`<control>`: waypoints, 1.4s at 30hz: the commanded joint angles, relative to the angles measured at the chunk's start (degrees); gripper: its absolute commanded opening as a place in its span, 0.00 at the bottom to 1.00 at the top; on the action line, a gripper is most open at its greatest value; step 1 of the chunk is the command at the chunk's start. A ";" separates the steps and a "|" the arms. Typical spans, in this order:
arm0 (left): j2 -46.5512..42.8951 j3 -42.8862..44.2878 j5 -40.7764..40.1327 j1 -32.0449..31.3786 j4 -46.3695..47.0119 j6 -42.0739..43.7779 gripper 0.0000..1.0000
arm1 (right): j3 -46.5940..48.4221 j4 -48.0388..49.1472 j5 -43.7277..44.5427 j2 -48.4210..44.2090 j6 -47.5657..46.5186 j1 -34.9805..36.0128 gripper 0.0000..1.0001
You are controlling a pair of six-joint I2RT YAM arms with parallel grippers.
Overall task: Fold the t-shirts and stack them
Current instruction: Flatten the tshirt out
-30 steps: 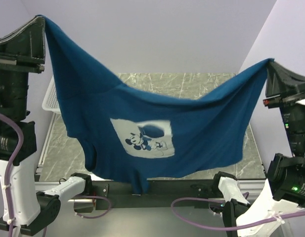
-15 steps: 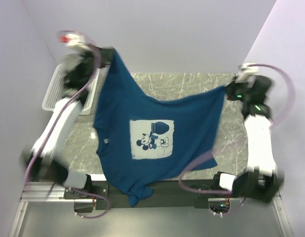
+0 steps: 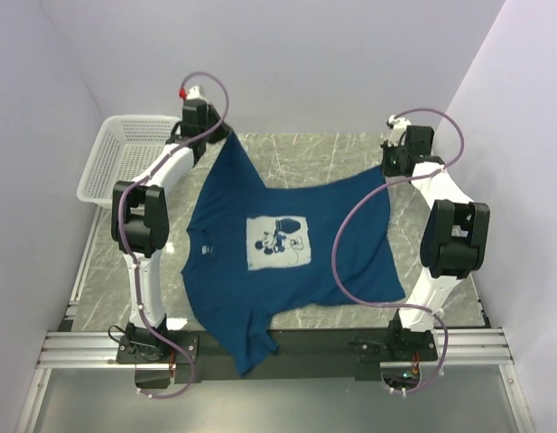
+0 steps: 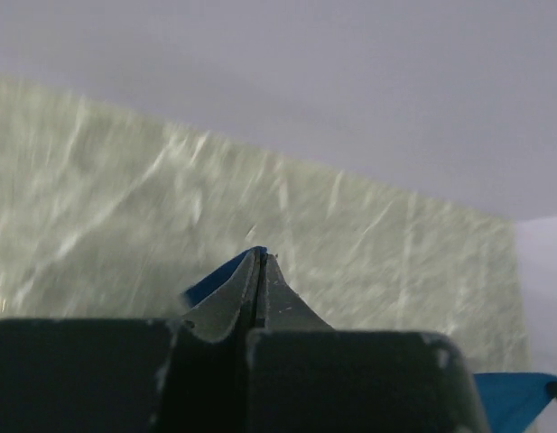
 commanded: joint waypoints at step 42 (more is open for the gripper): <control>-68.95 0.77 5.11 0.98 7.25 -1.74 0.00 | 45.04 -19.91 -2.18 -52.87 3.16 -4.35 0.00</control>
